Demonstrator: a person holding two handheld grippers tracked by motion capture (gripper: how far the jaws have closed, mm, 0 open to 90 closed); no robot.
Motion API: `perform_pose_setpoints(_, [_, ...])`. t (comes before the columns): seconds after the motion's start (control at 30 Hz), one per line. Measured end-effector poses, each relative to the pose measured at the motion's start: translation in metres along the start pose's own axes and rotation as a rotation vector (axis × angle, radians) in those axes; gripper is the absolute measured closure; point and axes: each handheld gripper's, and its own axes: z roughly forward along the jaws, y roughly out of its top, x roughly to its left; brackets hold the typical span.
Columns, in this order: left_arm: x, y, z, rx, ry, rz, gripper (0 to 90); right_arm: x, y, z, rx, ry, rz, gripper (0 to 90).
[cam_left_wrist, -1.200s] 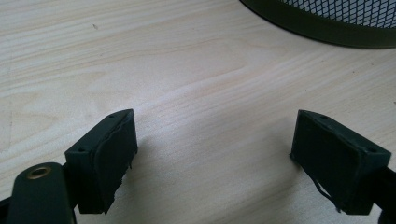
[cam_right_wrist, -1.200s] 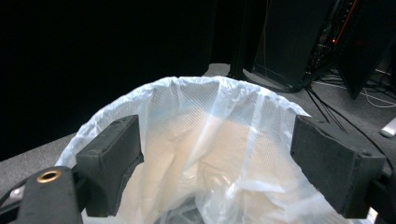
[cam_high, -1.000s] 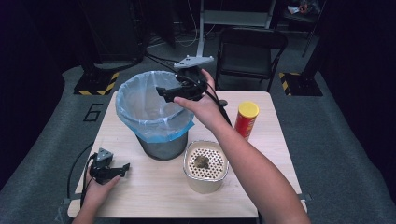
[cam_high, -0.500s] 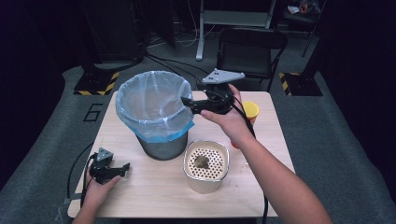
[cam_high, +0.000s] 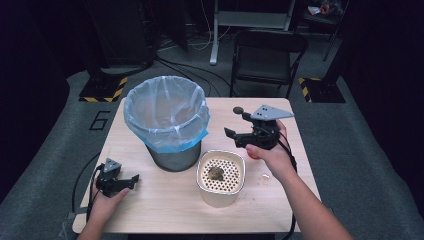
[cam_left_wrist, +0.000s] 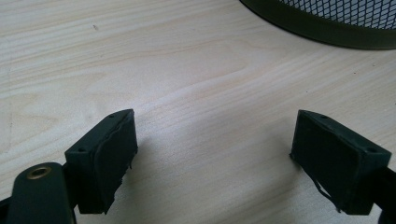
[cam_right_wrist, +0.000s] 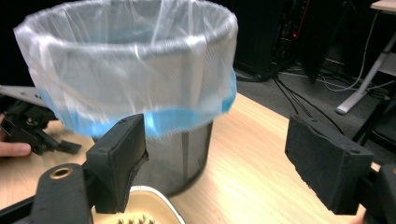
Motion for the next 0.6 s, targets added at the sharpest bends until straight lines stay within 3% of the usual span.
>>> perform_pose_setpoints(0.3, [0.0, 0.0, 0.0, 0.0, 0.0, 0.0, 13.8, -0.001, -0.038, -0.011, 0.022, -0.043, -0.019, 20.2])
perform_pose_setpoints(0.6, [0.0, 0.0, 0.0, 0.001, 0.001, 0.0, 13.8, -0.02, -0.077, -0.018, 0.033, -0.117, 0.03, 18.4])
